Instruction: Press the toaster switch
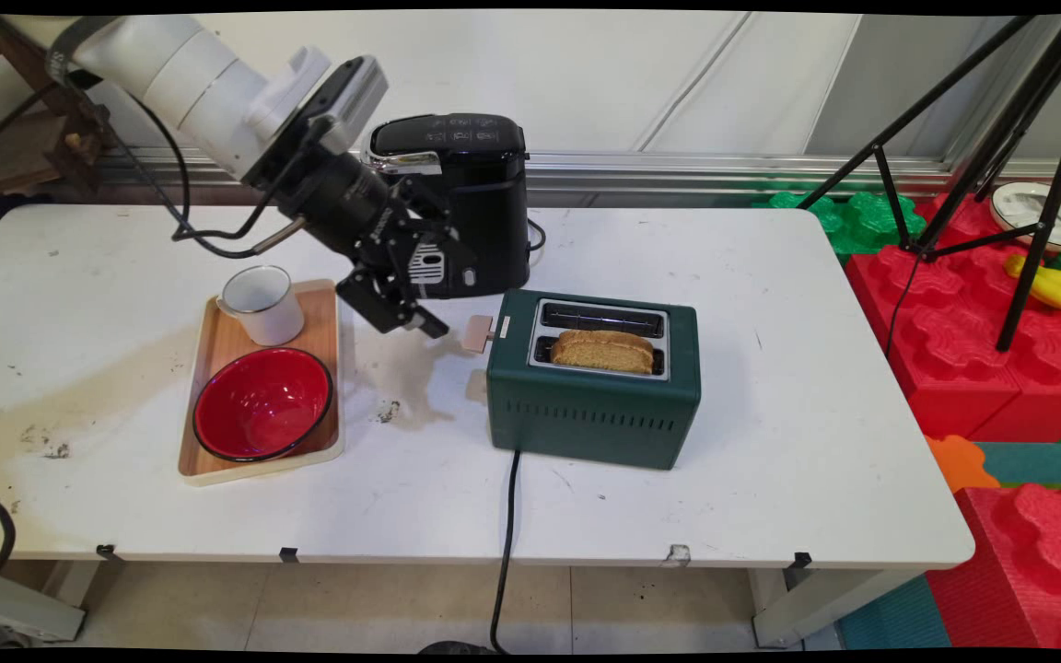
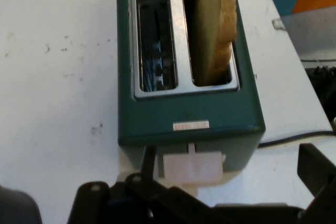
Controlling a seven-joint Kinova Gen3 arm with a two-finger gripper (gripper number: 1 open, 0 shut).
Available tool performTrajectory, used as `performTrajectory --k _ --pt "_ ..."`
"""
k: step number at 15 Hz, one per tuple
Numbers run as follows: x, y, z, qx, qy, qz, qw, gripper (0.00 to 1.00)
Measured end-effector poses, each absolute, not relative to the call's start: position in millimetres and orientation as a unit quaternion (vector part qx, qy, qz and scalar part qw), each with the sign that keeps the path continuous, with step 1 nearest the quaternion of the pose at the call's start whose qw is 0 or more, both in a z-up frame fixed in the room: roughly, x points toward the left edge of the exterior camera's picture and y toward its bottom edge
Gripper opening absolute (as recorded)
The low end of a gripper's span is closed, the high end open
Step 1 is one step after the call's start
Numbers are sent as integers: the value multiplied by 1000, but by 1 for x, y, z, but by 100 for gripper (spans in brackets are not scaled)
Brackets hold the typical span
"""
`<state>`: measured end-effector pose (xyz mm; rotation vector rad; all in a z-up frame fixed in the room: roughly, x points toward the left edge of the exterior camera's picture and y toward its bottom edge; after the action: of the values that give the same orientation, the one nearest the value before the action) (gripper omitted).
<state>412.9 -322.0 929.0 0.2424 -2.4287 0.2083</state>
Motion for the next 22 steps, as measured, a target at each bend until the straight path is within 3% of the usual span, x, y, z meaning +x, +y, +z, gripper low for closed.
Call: performTrajectory --k 7,8,22 --pt "423 -315 920 91 -936 78 332 100" --pt "423 -315 919 92 -936 78 332 0" --pt "415 -323 890 105 -934 79 333 0"
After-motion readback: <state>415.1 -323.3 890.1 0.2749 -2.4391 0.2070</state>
